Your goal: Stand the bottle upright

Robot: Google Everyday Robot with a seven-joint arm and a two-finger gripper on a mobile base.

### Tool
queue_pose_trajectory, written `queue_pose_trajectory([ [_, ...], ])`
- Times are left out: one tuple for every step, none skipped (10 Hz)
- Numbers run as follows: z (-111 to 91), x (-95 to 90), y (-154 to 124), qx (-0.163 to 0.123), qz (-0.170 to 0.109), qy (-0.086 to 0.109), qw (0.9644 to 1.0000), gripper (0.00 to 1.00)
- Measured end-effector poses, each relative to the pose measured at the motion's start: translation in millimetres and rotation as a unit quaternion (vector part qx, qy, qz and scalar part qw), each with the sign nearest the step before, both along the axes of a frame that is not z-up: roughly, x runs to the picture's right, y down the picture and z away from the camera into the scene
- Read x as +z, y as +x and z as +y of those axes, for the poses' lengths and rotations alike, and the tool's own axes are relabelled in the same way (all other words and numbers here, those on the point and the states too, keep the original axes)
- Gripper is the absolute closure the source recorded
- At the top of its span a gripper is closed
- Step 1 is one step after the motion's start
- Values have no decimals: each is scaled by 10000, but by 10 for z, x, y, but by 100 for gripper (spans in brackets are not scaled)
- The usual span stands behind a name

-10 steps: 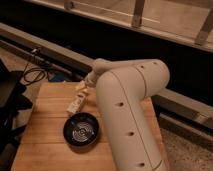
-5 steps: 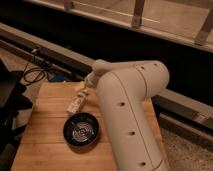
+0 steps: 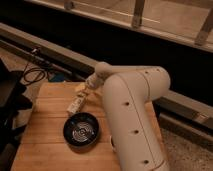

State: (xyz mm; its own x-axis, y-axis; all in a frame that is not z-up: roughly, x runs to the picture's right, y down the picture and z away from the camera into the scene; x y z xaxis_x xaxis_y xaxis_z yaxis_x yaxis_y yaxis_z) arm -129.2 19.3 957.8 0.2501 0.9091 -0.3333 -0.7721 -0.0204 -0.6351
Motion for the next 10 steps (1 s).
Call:
queue_pose_trajectory([
  [14,37,-38,14,-50,-35,10000,20],
  [47,62,-83,-1,-99,-91,9999,20],
  [47,97,-109,16,-143,-125,9998,20],
  [53,120,-122,15,-166,-140,9998,20],
  [61,108,-107,-4,-165,-151,9997,21],
  [61,97,-106,-7,-168,-159,9997,26],
  [66,98,-96,-7,-163,-166,9997,38],
  [91,100,-96,-17,-162,-191,9997,46],
  [87,98,-113,-22,-174,-193,9997,55],
  [112,128,-148,-65,-207,-245,9995,66],
])
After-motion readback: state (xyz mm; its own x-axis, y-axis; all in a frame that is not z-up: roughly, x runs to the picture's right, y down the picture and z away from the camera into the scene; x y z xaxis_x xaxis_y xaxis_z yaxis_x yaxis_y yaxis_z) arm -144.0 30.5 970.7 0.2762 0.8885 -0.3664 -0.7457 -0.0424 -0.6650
